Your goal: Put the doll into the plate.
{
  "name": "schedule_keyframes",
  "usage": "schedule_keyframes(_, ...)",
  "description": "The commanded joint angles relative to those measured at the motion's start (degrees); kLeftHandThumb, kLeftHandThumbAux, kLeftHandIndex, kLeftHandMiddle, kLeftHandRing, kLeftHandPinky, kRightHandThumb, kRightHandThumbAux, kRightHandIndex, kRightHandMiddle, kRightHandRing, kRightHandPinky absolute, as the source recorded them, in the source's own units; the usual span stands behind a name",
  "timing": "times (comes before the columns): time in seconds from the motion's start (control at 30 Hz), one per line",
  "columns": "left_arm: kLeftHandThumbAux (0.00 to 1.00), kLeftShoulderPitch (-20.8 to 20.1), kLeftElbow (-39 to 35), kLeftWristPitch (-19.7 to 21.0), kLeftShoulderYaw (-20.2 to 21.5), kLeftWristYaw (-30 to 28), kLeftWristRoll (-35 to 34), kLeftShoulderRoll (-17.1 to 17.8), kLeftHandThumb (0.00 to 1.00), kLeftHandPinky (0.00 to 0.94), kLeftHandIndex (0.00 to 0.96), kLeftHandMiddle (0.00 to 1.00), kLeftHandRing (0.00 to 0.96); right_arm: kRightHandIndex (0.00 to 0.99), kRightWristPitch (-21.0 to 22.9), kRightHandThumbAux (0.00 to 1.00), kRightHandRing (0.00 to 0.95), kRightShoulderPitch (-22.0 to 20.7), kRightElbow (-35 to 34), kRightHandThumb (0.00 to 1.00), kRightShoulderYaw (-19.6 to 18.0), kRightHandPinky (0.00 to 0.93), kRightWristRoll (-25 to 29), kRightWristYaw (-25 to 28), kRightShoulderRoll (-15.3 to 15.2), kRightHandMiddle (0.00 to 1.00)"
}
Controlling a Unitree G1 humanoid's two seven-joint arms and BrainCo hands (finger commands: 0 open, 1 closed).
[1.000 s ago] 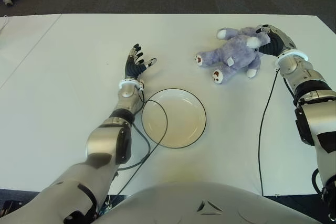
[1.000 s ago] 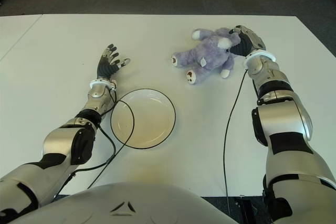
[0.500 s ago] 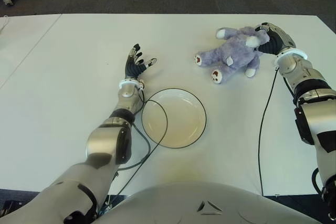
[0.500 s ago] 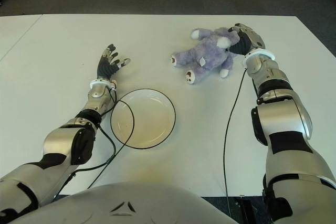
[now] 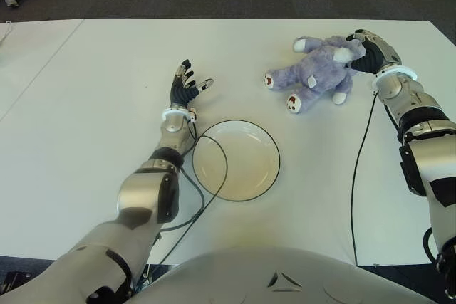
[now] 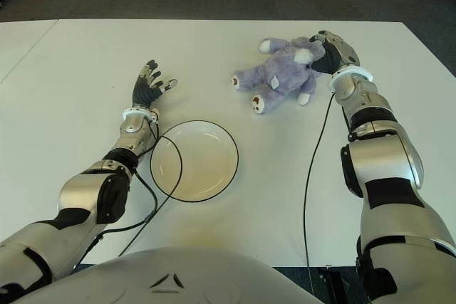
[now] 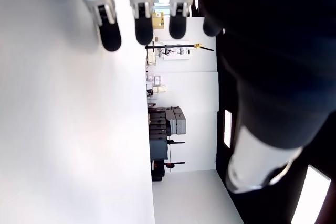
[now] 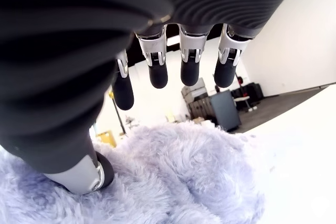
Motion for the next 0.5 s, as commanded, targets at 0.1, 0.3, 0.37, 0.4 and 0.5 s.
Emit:
schedule_keyframes(0.1, 0.842, 6.68, 5.16, 5.78, 0.36, -0.81, -0.39, -2.63, 0.0, 0.149, 0.054, 0.077, 0.094, 0.161, -0.27, 0.727, 0.0, -0.03, -0.05, 0.431, 0.46, 0.003, -0.36, 0.02, 1.01, 0.0)
schedule_keyframes(0.3, 0.852, 6.69, 5.15, 5.67, 0.16, -0.56, -0.18, -2.61, 0.0, 0.166, 0.055, 0.093, 0.108, 0.161, -5.38, 0.724, 0.0, -0.03, -1.28, 0.416, 1.64, 0.02, -1.15, -1.56, 1.3, 0.0)
schedule_keyframes(0.37, 0.858, 6.69, 5.13, 5.56, 0.17, -0.62, -0.2, -2.64, 0.0, 0.163, 0.055, 0.093, 0.109, 0.158, -6.9, 0.713, 0.0, -0.03, -1.46, 0.392, 1.97, 0.021, -1.21, -1.4, 1.29, 0.0)
schedule_keyframes(0.4, 0.857, 6.71, 5.12, 5.51, 0.18, -0.65, -0.22, -2.61, 0.0, 0.16, 0.055, 0.09, 0.107, 0.154, -7.59, 0.7, 0.0, -0.02, -1.54, 0.365, 2.11, 0.02, -1.2, -1.31, 1.29, 0.0)
schedule_keyframes(0.5, 0.851, 6.78, 5.11, 5.42, -0.03, -0.36, 0.03, -2.54, 0.0, 0.154, 0.053, 0.088, 0.105, 0.135, -10.66, 0.661, 0.0, 0.38, -1.7, 0.281, 2.16, 0.018, -0.63, -0.29, 1.1, 0.0)
